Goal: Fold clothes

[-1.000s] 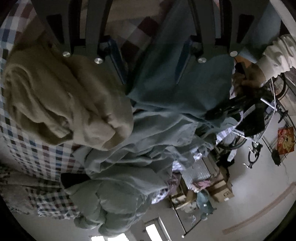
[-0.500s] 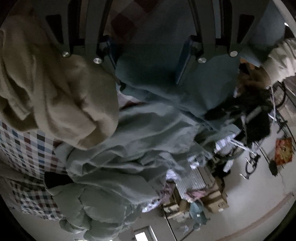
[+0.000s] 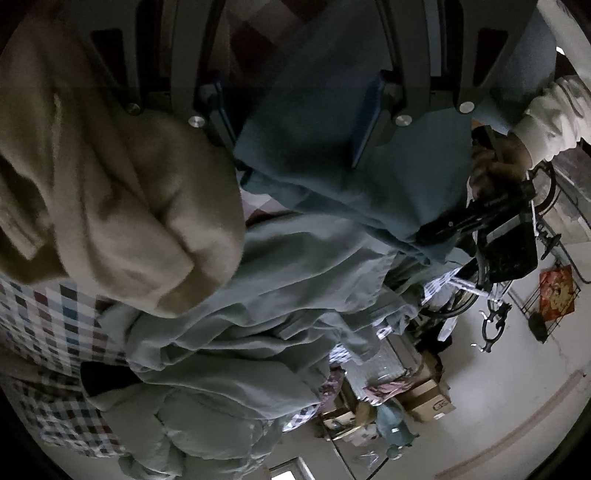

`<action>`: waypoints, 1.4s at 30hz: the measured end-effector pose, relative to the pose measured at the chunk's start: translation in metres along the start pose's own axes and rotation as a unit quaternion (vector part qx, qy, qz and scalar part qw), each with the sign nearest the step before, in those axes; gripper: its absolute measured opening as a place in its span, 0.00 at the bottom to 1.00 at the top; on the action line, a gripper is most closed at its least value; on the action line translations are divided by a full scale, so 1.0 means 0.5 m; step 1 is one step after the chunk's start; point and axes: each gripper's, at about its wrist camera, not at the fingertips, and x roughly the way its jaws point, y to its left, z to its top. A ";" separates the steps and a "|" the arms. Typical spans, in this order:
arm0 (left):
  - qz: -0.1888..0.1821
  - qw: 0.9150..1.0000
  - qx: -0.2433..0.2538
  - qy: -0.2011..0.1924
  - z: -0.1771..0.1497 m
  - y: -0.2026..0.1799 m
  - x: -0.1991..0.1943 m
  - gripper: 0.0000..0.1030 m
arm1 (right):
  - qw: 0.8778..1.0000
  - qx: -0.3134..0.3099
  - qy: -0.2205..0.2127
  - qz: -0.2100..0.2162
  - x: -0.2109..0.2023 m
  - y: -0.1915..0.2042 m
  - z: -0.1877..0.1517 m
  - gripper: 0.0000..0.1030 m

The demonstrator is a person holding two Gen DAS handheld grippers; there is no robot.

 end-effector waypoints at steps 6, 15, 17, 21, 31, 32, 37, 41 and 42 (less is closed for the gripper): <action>0.000 1.000 -0.001 -0.001 0.003 -0.003 -0.003 0.20 | 0.999 -0.028 0.002 -0.034 0.010 0.034 -0.002 0.40; -0.004 0.998 0.027 -0.059 0.003 -0.058 -0.096 0.20 | 0.988 -0.056 -0.054 -0.131 -0.053 0.125 -0.017 0.15; -0.003 0.996 0.047 -0.077 0.001 -0.083 -0.132 0.20 | 0.981 -0.069 -0.083 -0.162 -0.088 0.170 -0.029 0.15; 0.002 0.992 0.055 -0.112 -0.017 -0.129 -0.215 0.20 | 0.962 -0.098 -0.129 -0.220 -0.159 0.263 -0.060 0.14; -0.013 0.984 0.074 -0.159 -0.053 -0.260 -0.410 0.18 | 0.945 -0.084 -0.192 -0.251 -0.317 0.419 -0.150 0.13; -0.017 0.984 0.076 -0.162 -0.056 -0.274 -0.430 0.18 | 0.944 -0.083 -0.198 -0.251 -0.334 0.431 -0.157 0.12; -0.047 0.977 0.094 -0.183 -0.056 -0.352 -0.518 0.17 | 0.935 -0.086 -0.229 -0.259 -0.436 0.505 -0.202 0.12; -0.078 0.972 0.111 -0.193 -0.042 -0.419 -0.565 0.17 | 0.922 -0.092 -0.254 -0.276 -0.520 0.557 -0.233 0.12; -0.086 0.971 0.115 -0.193 -0.037 -0.436 -0.570 0.17 | 0.919 -0.093 -0.260 -0.281 -0.541 0.567 -0.240 0.12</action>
